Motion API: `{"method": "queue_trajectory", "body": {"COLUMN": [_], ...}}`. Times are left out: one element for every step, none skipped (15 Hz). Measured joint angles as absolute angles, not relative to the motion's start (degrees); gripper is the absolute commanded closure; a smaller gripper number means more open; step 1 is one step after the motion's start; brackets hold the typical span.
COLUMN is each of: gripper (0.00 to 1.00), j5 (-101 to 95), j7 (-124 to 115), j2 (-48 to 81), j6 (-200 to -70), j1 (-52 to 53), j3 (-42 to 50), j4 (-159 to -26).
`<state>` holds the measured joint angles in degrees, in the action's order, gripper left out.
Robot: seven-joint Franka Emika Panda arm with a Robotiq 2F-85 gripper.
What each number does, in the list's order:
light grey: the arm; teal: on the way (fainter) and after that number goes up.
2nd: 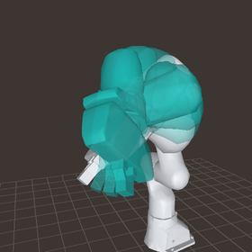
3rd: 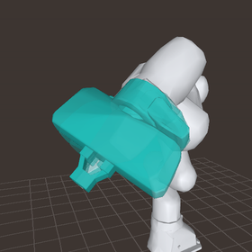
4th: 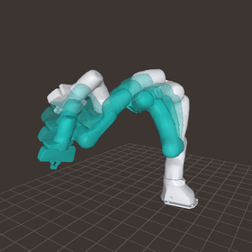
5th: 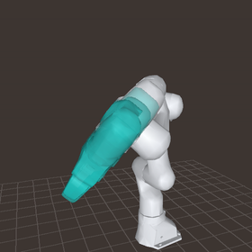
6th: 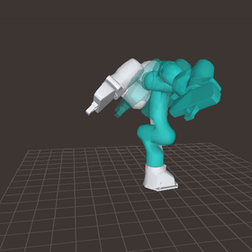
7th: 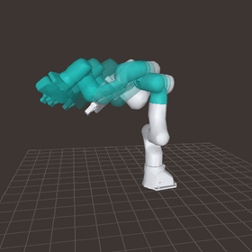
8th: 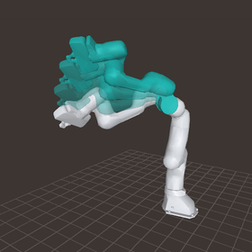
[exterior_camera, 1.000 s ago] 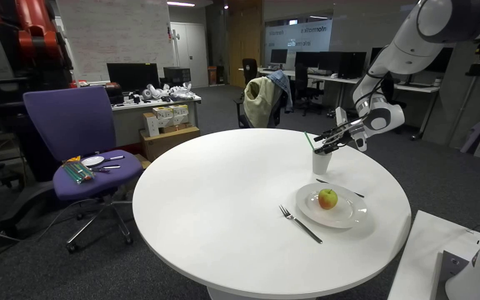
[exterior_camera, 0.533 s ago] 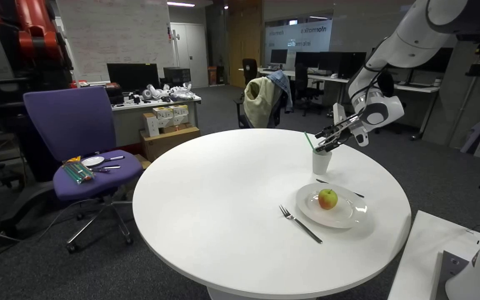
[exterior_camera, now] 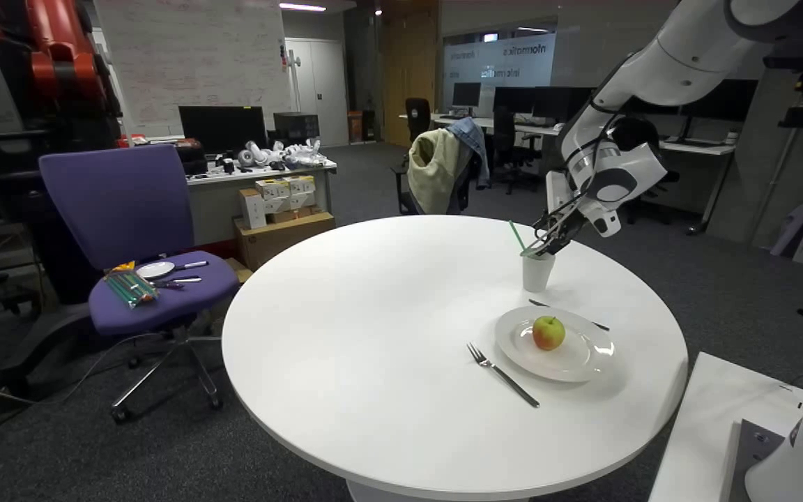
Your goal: Put the straw inside the cup
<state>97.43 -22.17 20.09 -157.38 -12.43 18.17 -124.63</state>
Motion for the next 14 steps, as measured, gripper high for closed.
{"method": "queue_trajectory", "body": {"gripper": [0.00, 0.00, 0.00, 0.00, 0.00, 0.00, 0.00, 0.00, 0.00, 0.00, 0.00, 0.00, 0.00, 0.00], "j5": [96.56, 95.43, 93.95, 91.92, 88.85, 84.88, 80.04, 74.90, 69.89, 64.95, 60.31, 55.74, 51.63, 47.71], "j7": [-22.19, -22.32, -22.58, -23.33, -24.80, -27.00, -29.62, -32.73, -35.70, -38.70, -41.51, -44.37, -46.93, -49.29], "j2": [20.00, 19.96, 19.96, 19.96, 19.96, 19.96, 19.96, 19.96, 19.97, 19.97, 19.97, 19.97, 19.97, 19.96], "j6": [-160.15, -162.58, -164.50, -165.69, -166.21, -166.25, -166.22, -166.22, -166.09, -166.04, -165.98, -165.90, -165.80, -165.31], "j1": [-11.72, -11.05, -10.45, -9.77, -9.12, -8.63, -8.13, -7.53, -6.74, -5.85, -4.84, -3.67, -2.47, -1.22], "j3": [17.72, 17.22, 16.78, 16.65, 16.65, 16.69, 16.85, 17.23, 17.92, 18.89, 20.06, 21.54, 23.11, 24.84], "j4": [-124.74, -124.89, -125.09, -125.40, -125.89, -126.55, -127.37, -128.24, -129.01, -129.71, -130.25, -130.69, -130.95, -131.03]}}
